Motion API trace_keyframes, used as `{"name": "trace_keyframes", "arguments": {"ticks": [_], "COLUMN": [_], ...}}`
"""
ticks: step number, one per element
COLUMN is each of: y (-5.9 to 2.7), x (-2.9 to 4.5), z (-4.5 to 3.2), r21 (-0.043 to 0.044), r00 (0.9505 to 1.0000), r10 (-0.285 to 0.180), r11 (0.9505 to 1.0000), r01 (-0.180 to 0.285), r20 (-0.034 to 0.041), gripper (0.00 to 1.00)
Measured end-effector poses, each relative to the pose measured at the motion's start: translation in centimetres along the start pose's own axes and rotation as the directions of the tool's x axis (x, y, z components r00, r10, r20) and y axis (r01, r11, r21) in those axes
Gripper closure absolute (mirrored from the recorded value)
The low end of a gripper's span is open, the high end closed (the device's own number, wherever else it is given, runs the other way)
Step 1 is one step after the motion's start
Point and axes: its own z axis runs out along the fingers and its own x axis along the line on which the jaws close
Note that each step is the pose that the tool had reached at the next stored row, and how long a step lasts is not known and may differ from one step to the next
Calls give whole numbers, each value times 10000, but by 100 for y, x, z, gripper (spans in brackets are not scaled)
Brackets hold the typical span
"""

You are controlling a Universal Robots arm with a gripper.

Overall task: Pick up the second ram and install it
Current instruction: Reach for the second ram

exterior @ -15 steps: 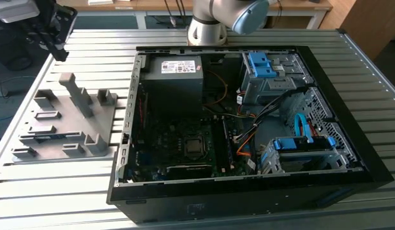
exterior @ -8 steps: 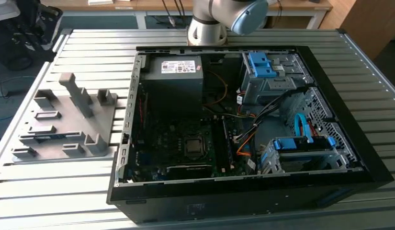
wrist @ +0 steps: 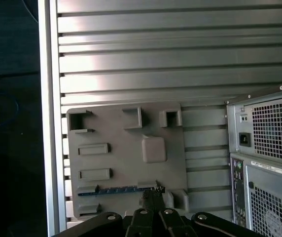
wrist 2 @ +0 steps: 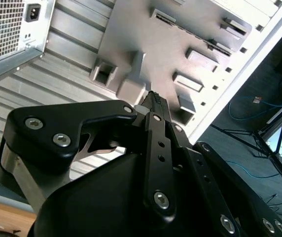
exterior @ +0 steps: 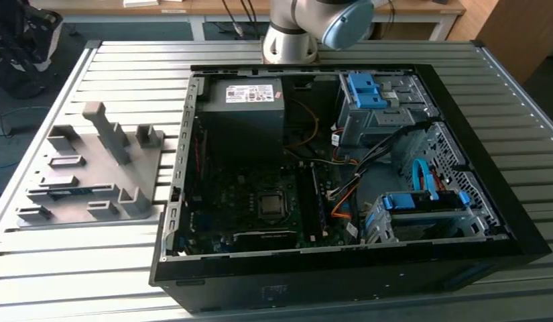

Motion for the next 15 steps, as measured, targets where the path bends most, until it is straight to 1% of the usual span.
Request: {"name": "trace_keyframes", "arguments": {"ticks": [4, 6, 9, 15], "y": [-9, -12, -15, -19], "x": [116, 147, 160, 164], "z": [-2, 4, 36, 142], "r21": [2, 0, 0, 7], "r00": [10000, 10000, 10000, 10000], "r10": [1, 1, -2, 0], "r11": [10000, 10000, 10000, 10000], "r01": [-1, -1, 2, 0], "r20": [-3, 0, -1, -1], "gripper": [90, 90, 90, 90]}}
